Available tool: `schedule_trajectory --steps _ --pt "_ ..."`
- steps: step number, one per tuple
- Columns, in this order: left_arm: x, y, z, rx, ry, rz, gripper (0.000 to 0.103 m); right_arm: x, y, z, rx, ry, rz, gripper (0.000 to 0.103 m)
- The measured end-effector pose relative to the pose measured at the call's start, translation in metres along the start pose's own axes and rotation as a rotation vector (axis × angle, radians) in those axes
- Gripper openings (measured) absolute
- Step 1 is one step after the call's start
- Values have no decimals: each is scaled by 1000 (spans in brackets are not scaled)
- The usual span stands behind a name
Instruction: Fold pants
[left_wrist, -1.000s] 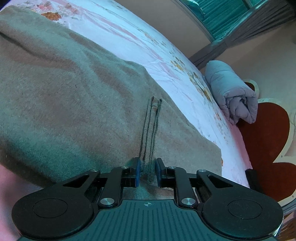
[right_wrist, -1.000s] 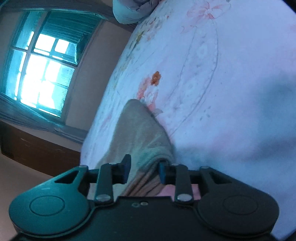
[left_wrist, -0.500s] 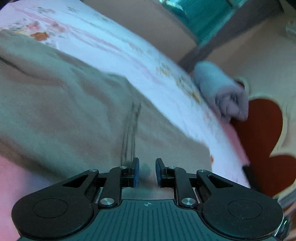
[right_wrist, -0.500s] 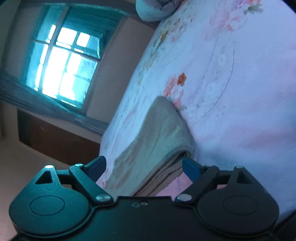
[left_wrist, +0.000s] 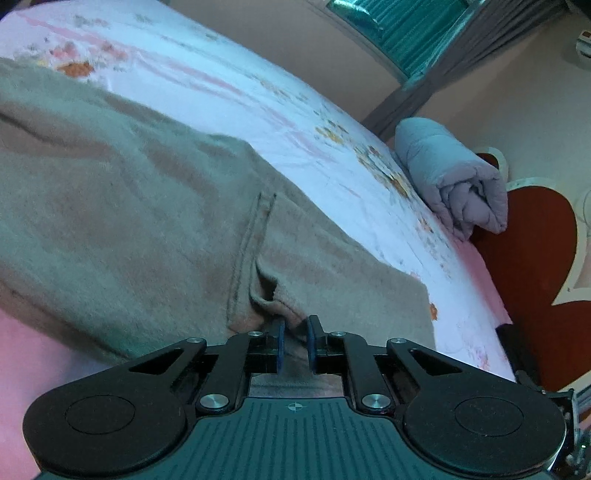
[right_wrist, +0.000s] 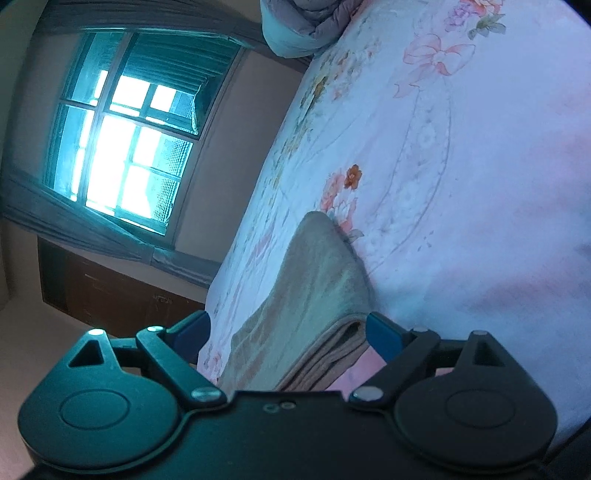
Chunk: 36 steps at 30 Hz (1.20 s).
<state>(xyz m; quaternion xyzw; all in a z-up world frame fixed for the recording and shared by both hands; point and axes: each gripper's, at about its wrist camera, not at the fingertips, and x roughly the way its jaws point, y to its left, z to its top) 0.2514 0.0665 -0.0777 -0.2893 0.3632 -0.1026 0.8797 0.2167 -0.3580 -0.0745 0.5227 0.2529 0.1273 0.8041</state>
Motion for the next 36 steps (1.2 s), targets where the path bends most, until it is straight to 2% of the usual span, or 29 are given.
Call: schedule_trajectory --steps 4,7,8,11,16,19,21,22,32,36 --pt "7 6 -3 -15 3 32 12 0 1 -1 -5 10 6 85" --pt "-7 -3 -3 20 -87 42 6 -1 0 0 2 12 9 86" --pt "-8 -3 -1 22 -94 48 6 -2 -1 0 6 11 12 87" --pt "5 2 4 26 -10 88 5 0 -3 0 10 17 13 87" --pt "2 -4 2 65 1 124 6 -1 -2 0 6 12 20 88" --pt "-2 -12 0 117 -10 159 13 -1 -2 -1 10 12 19 88" --pt "0 -10 2 120 -11 179 31 0 -1 -1 1 14 19 88" --pt "3 -9 3 114 -10 178 34 0 0 -1 -2 16 16 88" --pt "13 -9 5 89 -3 150 38 6 2 -3 -9 25 0 88" --pt "3 -8 3 48 -18 120 41 7 3 -3 -17 28 -1 88"
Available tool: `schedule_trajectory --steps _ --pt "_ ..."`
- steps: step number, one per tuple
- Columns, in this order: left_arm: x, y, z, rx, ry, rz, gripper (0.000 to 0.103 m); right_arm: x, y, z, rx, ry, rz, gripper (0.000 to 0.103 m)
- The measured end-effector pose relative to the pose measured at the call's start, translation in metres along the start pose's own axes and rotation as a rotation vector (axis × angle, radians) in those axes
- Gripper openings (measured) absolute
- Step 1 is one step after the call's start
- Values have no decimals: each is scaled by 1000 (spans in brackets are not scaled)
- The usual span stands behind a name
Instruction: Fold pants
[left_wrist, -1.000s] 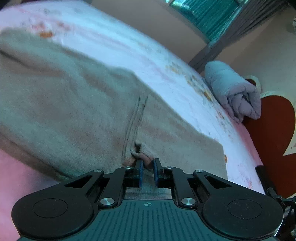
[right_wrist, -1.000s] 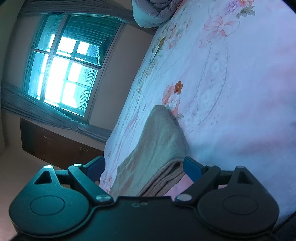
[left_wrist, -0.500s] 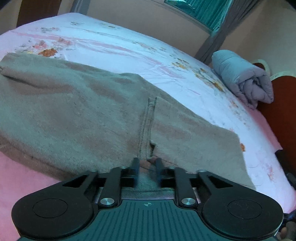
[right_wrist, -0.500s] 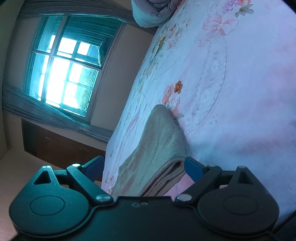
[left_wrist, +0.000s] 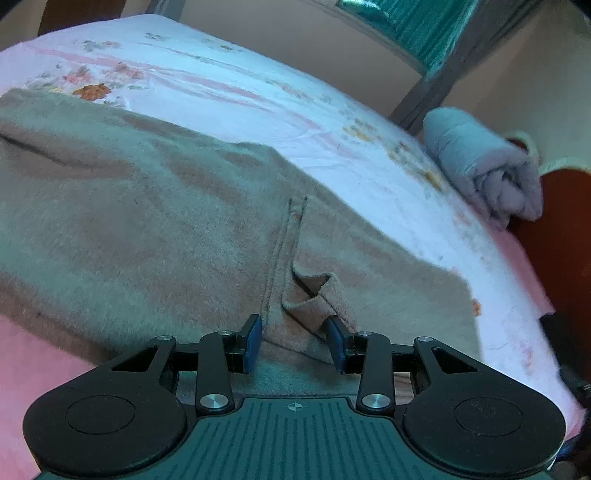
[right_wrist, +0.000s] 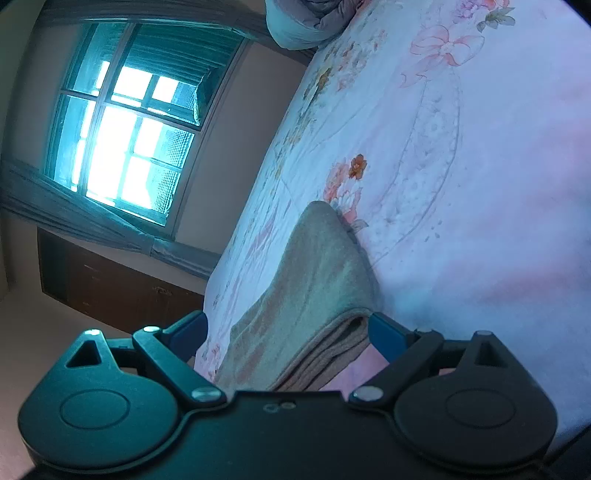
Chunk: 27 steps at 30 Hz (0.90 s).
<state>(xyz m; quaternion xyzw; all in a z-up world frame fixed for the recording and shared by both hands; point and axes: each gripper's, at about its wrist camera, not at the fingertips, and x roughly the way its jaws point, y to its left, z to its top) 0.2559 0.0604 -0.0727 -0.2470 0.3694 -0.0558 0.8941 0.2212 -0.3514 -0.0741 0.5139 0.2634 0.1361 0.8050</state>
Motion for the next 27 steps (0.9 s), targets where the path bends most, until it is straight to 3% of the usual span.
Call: schedule_trajectory --steps 3,5,10,14,16,17,19,21,24,27 --pt "-3 2 -5 -12 -3 -21 54 1 -1 0 7 -1 -2 88" --pt "-4 1 -7 -13 -23 -30 58 3 -1 -1 2 5 -3 88" --pt "0 0 -8 -38 -22 -38 59 3 2 -1 -19 14 -4 88" --pt "12 7 -2 -122 2 -51 59 2 -1 0 1 11 -3 88" --pt "16 9 -1 -136 16 -44 47 1 0 -1 -6 11 -3 88" --pt "17 12 -1 -151 29 -45 14 2 0 -1 -7 12 -3 89" --pt "12 29 -2 -282 26 -133 13 3 -1 -1 -1 15 -7 89" --pt "0 35 -6 -331 -13 -176 13 2 -1 -1 -1 15 -1 89" --pt "9 41 -17 -352 25 -130 13 3 -1 -1 -3 21 1 89" --pt "16 49 -27 -402 21 -132 13 7 0 -1 -9 31 -13 89"
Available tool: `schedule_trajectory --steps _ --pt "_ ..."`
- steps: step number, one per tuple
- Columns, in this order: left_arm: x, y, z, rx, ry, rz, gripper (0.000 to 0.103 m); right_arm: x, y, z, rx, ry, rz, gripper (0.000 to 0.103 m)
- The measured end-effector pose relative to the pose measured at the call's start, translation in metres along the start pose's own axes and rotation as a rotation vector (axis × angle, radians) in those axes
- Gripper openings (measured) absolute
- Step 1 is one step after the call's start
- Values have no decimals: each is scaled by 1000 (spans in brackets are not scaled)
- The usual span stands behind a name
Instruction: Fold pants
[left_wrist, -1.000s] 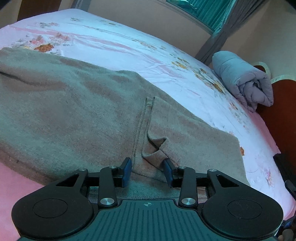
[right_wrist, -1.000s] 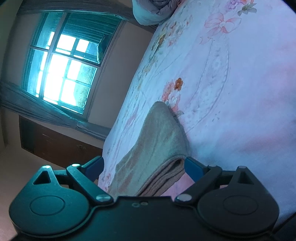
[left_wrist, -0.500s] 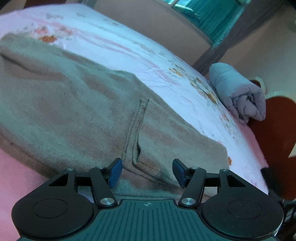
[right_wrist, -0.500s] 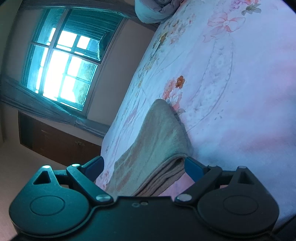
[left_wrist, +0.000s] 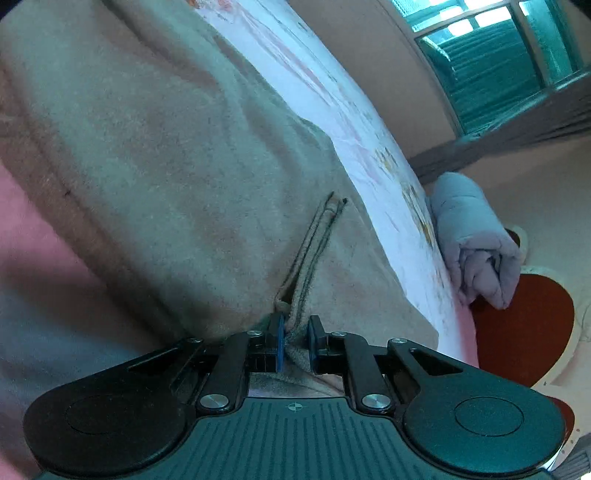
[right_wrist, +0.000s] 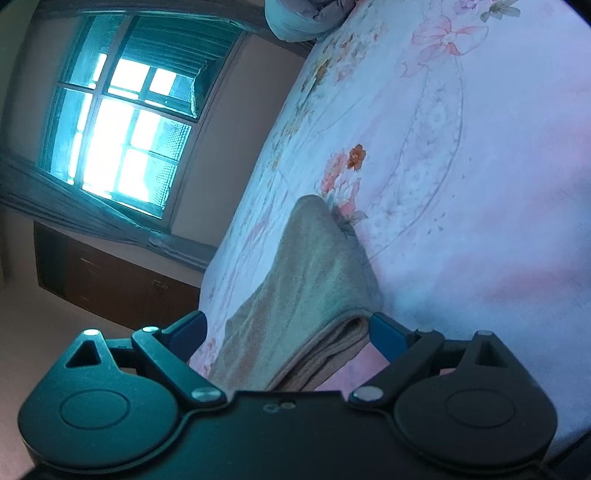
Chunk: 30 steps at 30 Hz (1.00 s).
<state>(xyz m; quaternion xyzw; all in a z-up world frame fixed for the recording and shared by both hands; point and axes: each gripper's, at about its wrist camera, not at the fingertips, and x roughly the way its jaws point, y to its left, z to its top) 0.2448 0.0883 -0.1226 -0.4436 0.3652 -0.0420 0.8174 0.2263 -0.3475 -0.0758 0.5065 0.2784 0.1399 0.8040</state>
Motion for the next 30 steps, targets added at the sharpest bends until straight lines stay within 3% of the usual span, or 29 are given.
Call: schedule_trajectory --steps 5,11,13,15,17,18,20,23,26,30 --pt "-6 -14 -7 74 -16 26 13 3 7 0 -44 20 4 89" --pt "2 -11 -3 26 -7 15 20 11 9 -1 -50 41 -7 89" --pt "-9 -13 1 32 -32 5 38 10 13 1 -64 39 -2 89" --pt "-27 -16 7 70 -93 -28 88 7 15 3 -85 34 -5 89" --pt "-51 -17 18 126 -182 1 103 5 18 4 -107 28 -14 89" --pt "-63 -15 23 156 -220 9 103 5 23 3 -150 31 -32 89" --pt "-85 -1 35 156 -267 -2 103 14 47 -6 -326 50 -112 87" --pt "-110 32 54 99 -306 61 103 44 94 -37 -664 126 -185 83" --pt "-123 61 63 -15 -319 77 103 82 134 -83 -966 200 -165 82" --pt "-133 76 63 -2 -337 90 103 124 163 -141 -1319 282 -177 78"
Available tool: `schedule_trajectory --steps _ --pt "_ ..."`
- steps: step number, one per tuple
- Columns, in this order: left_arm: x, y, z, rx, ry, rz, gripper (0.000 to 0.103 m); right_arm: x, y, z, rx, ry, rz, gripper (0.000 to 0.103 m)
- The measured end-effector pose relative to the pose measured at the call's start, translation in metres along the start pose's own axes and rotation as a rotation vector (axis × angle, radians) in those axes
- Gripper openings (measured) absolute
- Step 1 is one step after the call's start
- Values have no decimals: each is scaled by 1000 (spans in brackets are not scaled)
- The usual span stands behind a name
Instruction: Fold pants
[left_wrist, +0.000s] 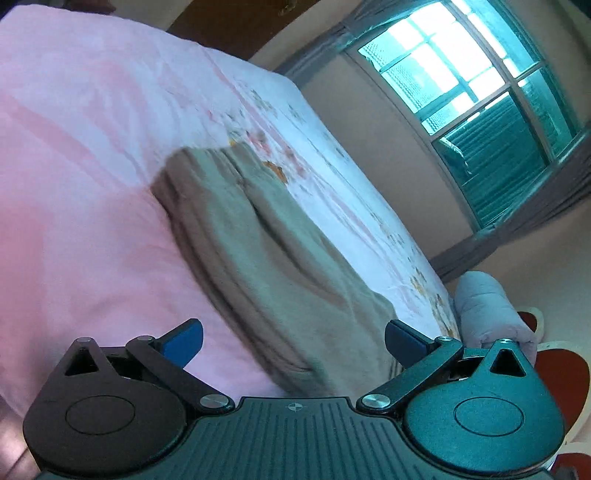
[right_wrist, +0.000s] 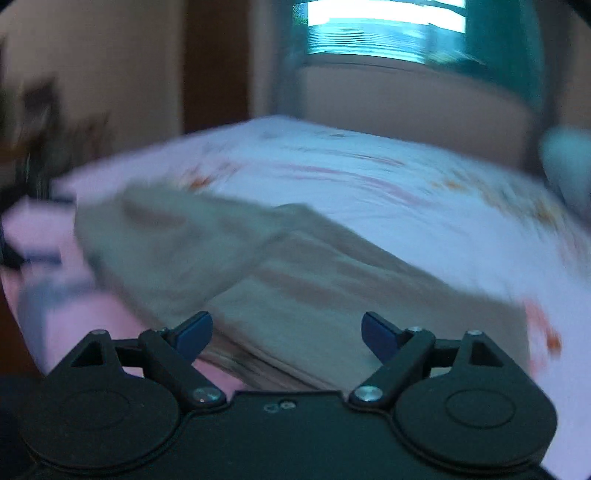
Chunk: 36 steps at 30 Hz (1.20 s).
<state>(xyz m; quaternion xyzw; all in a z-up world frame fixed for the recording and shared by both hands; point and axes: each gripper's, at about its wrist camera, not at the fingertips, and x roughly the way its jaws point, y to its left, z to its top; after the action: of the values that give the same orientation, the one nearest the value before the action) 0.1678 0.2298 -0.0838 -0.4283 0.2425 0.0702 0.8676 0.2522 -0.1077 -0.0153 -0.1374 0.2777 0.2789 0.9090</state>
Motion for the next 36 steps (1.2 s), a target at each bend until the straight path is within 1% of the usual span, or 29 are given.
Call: schedule_trajectory --steps 2,3,4,5,6,7,8,9,11,12,13,14,16,17,18,19,20,21,22,24,25,26,27,30,31,32,36 --pt "0 6 4 0 -4 15 103 16 17 4 -100 43 -11 75" --pt "-1 9 6 0 -7 26 103 26 21 5 -133 77 -31 72" --pt "-3 17 10 0 -10 40 103 34 22 7 -138 103 -56 70" --pt "-5 21 14 0 -14 53 103 39 18 8 -114 108 -75 70" --pt "-4 25 17 -1 -18 61 103 37 10 12 -46 82 -79 70" --pt "-5 31 20 -2 -22 62 103 34 2 15 42 55 -66 71" --pt "-4 35 22 -3 -24 65 103 33 -3 15 99 48 -36 72" --pt "-3 39 25 -6 -24 71 103 37 -4 14 133 68 -3 73" --pt "-1 49 33 -20 -22 72 103 51 7 7 74 151 2 71" --pt "-1 53 34 -28 -23 68 103 51 15 3 36 158 -5 69" --pt "-3 56 36 -31 -27 63 103 44 18 2 31 125 -9 68" --pt "-3 57 37 -27 -30 61 103 35 16 4 52 97 2 68" --pt "-6 62 35 -13 -31 67 103 13 11 7 109 7 30 69" --pt "-6 63 34 -9 -30 64 103 5 11 8 114 -27 1 72" --pt "-4 63 34 -5 -29 63 103 4 11 8 111 -33 -49 72" --pt "-2 62 33 3 -26 70 103 9 11 8 106 -20 -94 73" --pt "-2 61 32 16 -22 74 103 18 12 5 96 16 -109 74" --pt "-2 59 30 34 -20 76 103 32 13 2 86 80 -105 74" --pt "0 57 31 53 -23 80 103 41 10 -2 103 129 -84 74" --pt "5 57 35 76 -35 71 103 31 3 -1 182 97 -78 75" --pt "6 57 37 77 -36 70 103 22 2 2 195 66 -89 76" --pt "10 58 41 75 -38 66 103 12 2 4 188 34 -94 79" --pt "15 60 45 73 -49 45 103 7 2 3 176 23 -90 80" --pt "33 72 61 21 -45 5 103 -5 0 -1 133 21 -94 81" --pt "39 76 67 7 -54 -25 103 -7 -1 -3 129 19 -100 81" --pt "46 79 72 1 -50 -36 103 -10 -2 -5 135 19 -106 81" --pt "76 90 93 -37 13 -52 103 -9 -4 -6 172 35 -114 81"
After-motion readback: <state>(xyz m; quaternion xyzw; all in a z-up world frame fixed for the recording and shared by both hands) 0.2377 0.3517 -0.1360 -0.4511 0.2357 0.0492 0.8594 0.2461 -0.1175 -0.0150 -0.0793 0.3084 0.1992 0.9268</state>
